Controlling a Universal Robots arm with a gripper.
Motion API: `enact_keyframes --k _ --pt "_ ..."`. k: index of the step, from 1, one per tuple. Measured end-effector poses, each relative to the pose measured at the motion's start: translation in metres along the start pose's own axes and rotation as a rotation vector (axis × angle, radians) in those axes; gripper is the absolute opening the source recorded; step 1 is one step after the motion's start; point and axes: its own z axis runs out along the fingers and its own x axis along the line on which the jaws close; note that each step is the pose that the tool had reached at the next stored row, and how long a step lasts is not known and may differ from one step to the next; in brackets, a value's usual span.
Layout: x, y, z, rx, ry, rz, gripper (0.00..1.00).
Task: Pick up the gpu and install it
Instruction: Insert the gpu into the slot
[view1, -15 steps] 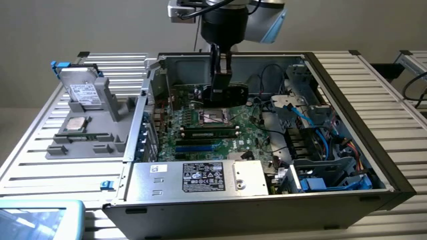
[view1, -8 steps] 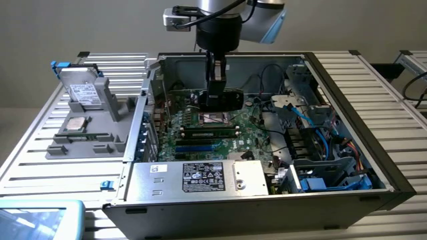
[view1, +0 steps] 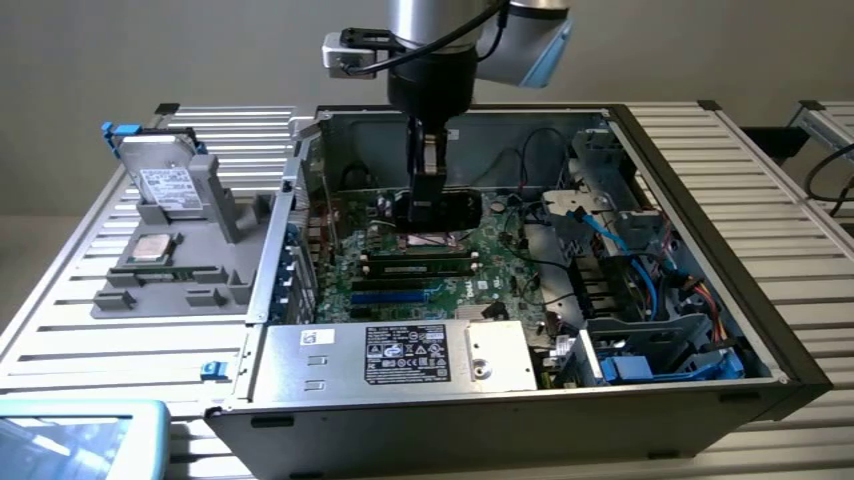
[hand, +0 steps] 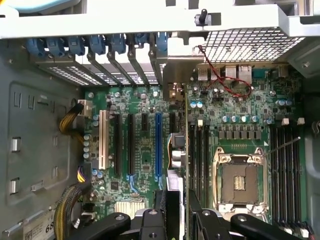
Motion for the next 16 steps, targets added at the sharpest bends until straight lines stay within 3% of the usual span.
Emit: enact_keyframes --k 10,13,16 --pt "0.01 -0.0001 0.0098 -0.0032 -0.0042 0.016 0.28" --pt "0.014 -0.0002 0.0133 -0.0049 -0.0079 0.022 0.28" --pt "0.019 -0.0002 0.016 -0.0086 -0.0153 0.026 0.28"
